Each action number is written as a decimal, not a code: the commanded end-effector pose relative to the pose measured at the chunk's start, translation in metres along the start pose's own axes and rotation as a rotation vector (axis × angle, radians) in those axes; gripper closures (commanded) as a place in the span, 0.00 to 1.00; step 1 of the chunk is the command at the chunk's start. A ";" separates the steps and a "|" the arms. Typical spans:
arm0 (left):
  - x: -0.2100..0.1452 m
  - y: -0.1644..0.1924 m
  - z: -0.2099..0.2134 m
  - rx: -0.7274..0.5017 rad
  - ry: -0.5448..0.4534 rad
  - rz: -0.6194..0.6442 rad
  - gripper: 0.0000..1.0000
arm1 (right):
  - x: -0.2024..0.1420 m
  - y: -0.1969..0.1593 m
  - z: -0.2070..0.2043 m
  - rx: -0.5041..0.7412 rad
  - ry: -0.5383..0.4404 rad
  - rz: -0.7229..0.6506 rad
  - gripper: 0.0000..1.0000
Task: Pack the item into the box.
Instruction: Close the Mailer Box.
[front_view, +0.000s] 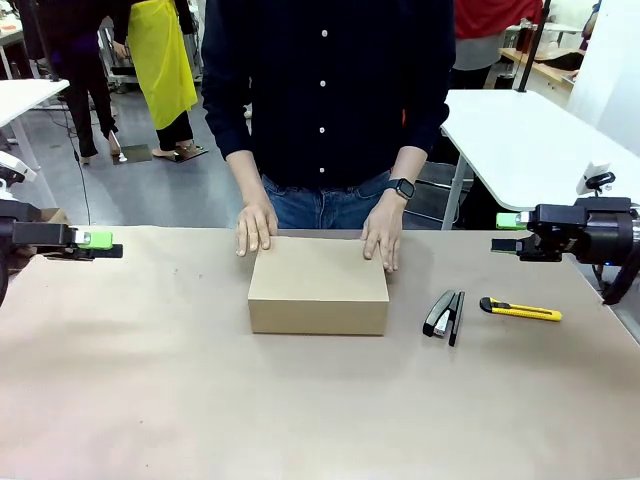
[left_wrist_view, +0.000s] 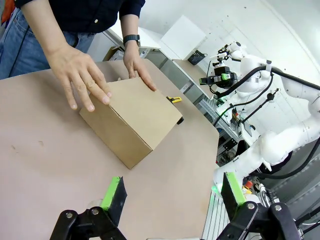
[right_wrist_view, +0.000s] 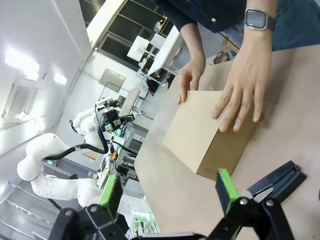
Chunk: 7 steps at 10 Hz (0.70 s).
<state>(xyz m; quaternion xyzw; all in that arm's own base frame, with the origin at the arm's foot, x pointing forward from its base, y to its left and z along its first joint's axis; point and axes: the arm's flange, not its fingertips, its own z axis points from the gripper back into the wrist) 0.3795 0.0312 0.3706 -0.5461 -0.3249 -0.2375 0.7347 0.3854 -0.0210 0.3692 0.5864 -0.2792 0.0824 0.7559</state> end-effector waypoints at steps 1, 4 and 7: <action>-0.001 -0.002 0.002 0.004 0.009 -0.023 0.00 | 0.001 0.001 0.000 0.003 -0.003 0.023 0.00; -0.001 -0.002 0.002 0.004 0.009 -0.023 0.00 | 0.001 0.001 0.000 0.003 -0.003 0.023 0.00; -0.001 -0.002 0.002 0.004 0.009 -0.023 0.00 | 0.001 0.001 0.000 0.003 -0.003 0.023 0.00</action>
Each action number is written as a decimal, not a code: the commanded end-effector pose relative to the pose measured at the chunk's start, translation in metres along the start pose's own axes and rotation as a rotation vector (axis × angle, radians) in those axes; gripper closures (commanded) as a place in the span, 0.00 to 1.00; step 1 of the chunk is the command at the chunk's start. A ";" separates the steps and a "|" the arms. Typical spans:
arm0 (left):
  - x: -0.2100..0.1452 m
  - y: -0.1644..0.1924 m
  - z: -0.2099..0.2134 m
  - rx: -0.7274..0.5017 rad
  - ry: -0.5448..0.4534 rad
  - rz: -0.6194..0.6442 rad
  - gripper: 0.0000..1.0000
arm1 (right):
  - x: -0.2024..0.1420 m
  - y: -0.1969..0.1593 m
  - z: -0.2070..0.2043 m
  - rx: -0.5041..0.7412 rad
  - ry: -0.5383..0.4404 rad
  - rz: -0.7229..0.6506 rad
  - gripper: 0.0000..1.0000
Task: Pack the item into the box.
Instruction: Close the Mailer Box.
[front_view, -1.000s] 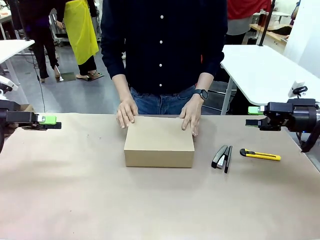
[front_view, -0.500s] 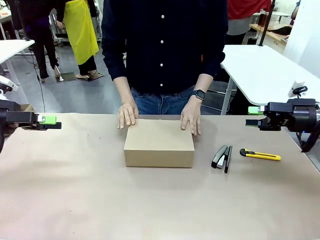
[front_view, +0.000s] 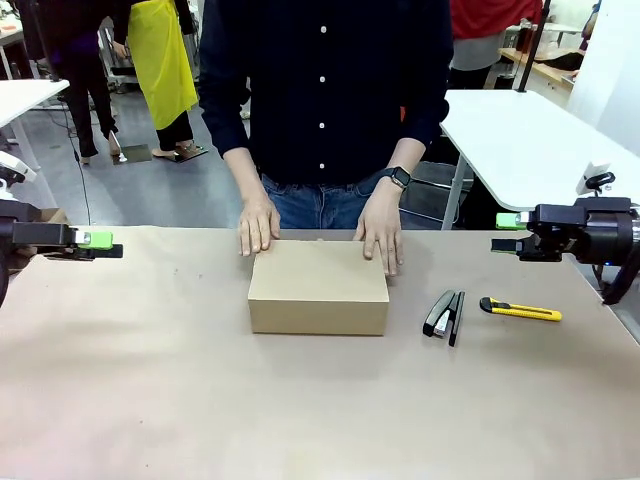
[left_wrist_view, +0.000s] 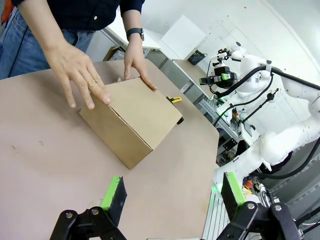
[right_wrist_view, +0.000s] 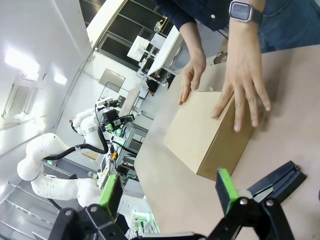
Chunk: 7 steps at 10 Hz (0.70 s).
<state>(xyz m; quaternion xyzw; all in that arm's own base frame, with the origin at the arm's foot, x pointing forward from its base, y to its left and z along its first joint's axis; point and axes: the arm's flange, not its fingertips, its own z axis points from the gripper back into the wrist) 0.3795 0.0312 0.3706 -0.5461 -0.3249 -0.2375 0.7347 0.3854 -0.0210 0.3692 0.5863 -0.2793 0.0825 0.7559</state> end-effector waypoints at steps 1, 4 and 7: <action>-0.001 -0.002 0.002 0.004 0.009 -0.023 0.00 | 0.001 0.001 0.000 0.003 -0.003 0.023 0.00; -0.001 -0.002 0.002 0.004 0.009 -0.023 0.00 | 0.001 0.001 0.000 0.003 -0.003 0.023 0.00; -0.001 -0.002 0.002 0.004 0.009 -0.023 0.00 | 0.001 0.001 0.000 0.003 -0.003 0.023 0.00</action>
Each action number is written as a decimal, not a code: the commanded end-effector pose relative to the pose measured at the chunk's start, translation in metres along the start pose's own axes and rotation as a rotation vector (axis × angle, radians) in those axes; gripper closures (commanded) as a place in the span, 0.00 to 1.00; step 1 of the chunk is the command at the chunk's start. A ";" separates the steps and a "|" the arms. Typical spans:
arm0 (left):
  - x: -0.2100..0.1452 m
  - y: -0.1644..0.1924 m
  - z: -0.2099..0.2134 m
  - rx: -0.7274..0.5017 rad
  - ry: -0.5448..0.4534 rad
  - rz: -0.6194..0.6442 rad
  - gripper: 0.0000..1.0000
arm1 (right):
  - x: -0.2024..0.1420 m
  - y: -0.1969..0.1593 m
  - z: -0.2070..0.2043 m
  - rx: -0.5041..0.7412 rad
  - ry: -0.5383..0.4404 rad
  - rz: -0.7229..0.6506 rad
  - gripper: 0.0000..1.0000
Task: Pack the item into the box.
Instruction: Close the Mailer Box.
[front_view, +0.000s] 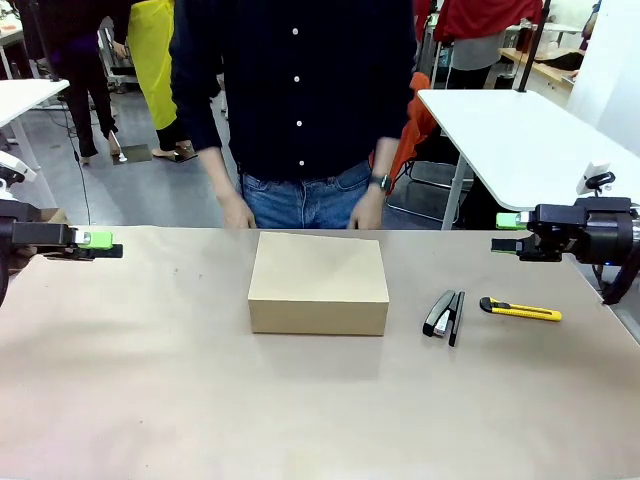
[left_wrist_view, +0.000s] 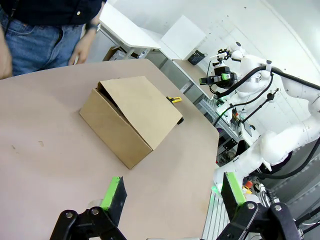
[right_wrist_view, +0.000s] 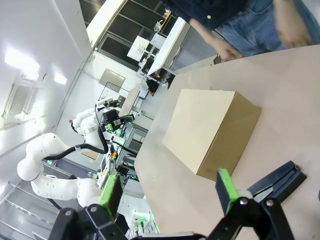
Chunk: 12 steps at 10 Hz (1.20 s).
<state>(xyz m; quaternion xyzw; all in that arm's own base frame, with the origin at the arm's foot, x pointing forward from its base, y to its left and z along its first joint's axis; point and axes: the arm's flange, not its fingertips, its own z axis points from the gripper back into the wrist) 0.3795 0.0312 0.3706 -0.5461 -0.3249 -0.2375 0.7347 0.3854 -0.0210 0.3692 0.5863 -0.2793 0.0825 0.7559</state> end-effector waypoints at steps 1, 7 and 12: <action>-0.001 -0.002 0.002 0.004 0.009 -0.023 0.00 | 0.001 0.001 0.000 0.003 -0.003 0.023 0.00; -0.001 -0.002 0.002 0.004 0.009 -0.023 0.00 | 0.001 0.001 0.000 0.003 -0.003 0.023 0.00; -0.001 -0.002 0.002 0.004 0.009 -0.023 0.00 | 0.001 0.001 0.000 0.003 -0.003 0.023 0.00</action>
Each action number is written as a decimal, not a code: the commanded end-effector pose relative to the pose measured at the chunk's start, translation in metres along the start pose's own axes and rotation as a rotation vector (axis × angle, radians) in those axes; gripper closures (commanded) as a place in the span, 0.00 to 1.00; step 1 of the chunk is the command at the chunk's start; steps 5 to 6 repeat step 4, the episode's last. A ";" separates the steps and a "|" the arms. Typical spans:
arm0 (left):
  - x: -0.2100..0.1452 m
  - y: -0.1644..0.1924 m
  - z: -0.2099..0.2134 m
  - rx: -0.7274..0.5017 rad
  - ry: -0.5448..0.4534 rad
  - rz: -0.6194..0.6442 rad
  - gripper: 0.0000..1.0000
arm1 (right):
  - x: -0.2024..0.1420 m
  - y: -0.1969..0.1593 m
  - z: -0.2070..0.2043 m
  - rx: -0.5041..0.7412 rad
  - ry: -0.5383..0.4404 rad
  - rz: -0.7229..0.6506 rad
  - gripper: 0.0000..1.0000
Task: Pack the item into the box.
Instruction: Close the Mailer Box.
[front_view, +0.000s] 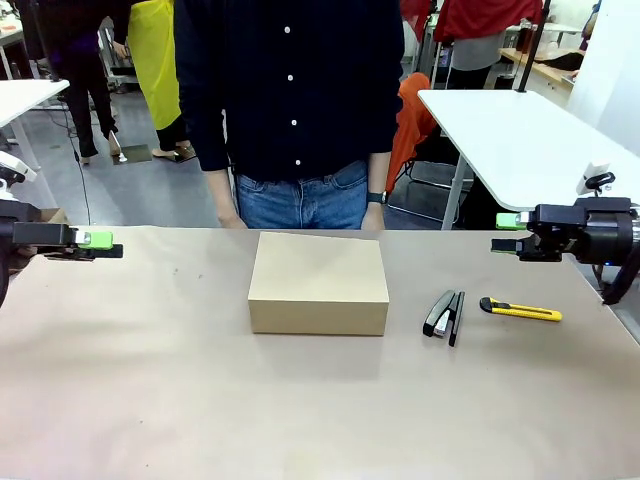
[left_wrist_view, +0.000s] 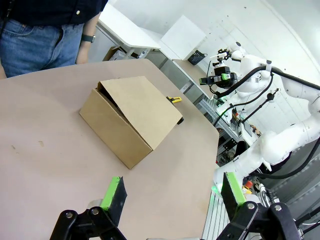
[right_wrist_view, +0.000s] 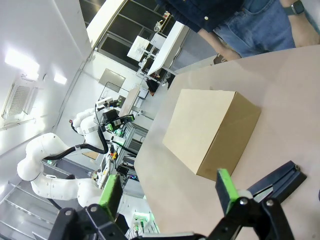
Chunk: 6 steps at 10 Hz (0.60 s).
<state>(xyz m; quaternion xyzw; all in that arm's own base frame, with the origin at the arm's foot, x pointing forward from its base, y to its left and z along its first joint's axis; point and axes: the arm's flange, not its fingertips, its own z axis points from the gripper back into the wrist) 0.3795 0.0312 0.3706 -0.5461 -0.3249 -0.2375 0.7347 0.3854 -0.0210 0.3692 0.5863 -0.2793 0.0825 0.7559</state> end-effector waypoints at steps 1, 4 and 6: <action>-0.001 -0.002 0.002 0.004 0.009 -0.023 0.00 | 0.001 0.001 0.000 0.003 -0.003 0.023 0.00; -0.001 -0.002 0.002 0.004 0.009 -0.023 0.00 | 0.001 0.001 0.000 0.003 -0.003 0.023 0.00; -0.001 -0.002 0.002 0.004 0.009 -0.023 0.00 | 0.001 0.001 0.000 0.003 -0.003 0.023 0.00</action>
